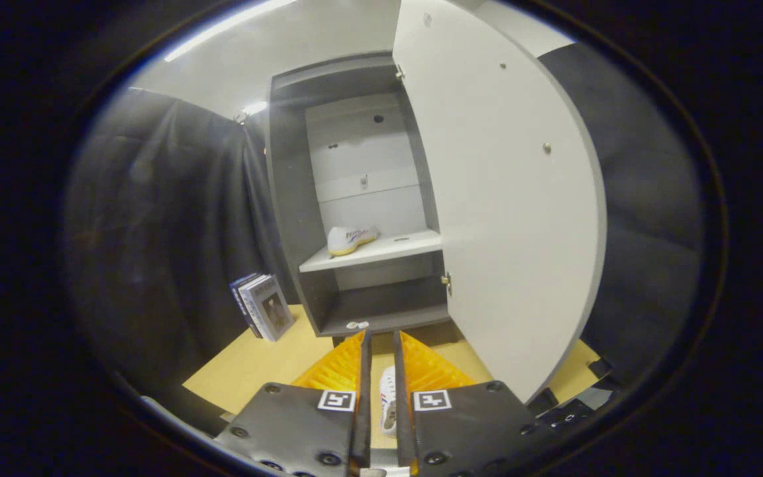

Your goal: Open the shoe cabinet door, grab the shoes and put them into the shoe cabinet, then close the shoe cabinet door.

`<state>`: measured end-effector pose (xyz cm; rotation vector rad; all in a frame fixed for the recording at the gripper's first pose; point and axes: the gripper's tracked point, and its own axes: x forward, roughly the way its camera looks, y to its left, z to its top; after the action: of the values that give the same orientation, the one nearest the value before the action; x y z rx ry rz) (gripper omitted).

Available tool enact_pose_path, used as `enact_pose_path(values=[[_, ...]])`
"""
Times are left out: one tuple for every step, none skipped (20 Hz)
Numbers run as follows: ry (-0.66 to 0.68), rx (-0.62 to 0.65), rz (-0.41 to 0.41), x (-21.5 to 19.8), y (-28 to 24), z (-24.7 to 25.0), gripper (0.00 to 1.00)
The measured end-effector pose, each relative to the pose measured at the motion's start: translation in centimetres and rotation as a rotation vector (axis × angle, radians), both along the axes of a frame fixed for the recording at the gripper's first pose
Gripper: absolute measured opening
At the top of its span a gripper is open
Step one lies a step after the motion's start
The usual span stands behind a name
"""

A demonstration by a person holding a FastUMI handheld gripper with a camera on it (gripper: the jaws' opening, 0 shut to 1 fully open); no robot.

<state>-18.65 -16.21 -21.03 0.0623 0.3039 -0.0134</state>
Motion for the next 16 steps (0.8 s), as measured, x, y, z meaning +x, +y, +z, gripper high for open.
enact_pose_path(values=[[0.018,-0.001,0.001,0.3,0.3,-1.5,0.15],[0.035,-0.001,0.0,0.6,0.5,-2.9,0.16],[0.052,0.0,-0.003,0.9,0.7,-4.2,0.16],[0.068,0.004,-0.006,1.2,1.0,-5.6,0.16],[0.088,0.008,-0.011,1.5,1.2,-7.2,0.16],[0.114,0.01,-0.017,1.9,1.3,-8.9,0.15],[0.146,0.012,-0.021,2.1,1.3,-10.7,0.15],[0.179,0.015,-0.026,2.3,1.3,-12.5,0.16],[0.212,0.018,-0.029,2.4,1.2,-14.3,0.16],[0.243,0.025,-0.033,2.6,1.2,-16.1,0.16],[0.277,0.031,-0.037,2.8,1.2,-17.8,0.16],[0.309,0.036,-0.041,2.8,1.1,-19.5,0.16],[0.336,0.039,-0.047,3.0,1.0,-21.0,0.16],[0.357,0.039,-0.054,3.1,0.9,-22.2,0.16],[0.374,0.038,-0.061,3.2,0.7,-23.3,0.16],[0.39,0.037,-0.068,3.3,0.6,-24.2,0.16]])
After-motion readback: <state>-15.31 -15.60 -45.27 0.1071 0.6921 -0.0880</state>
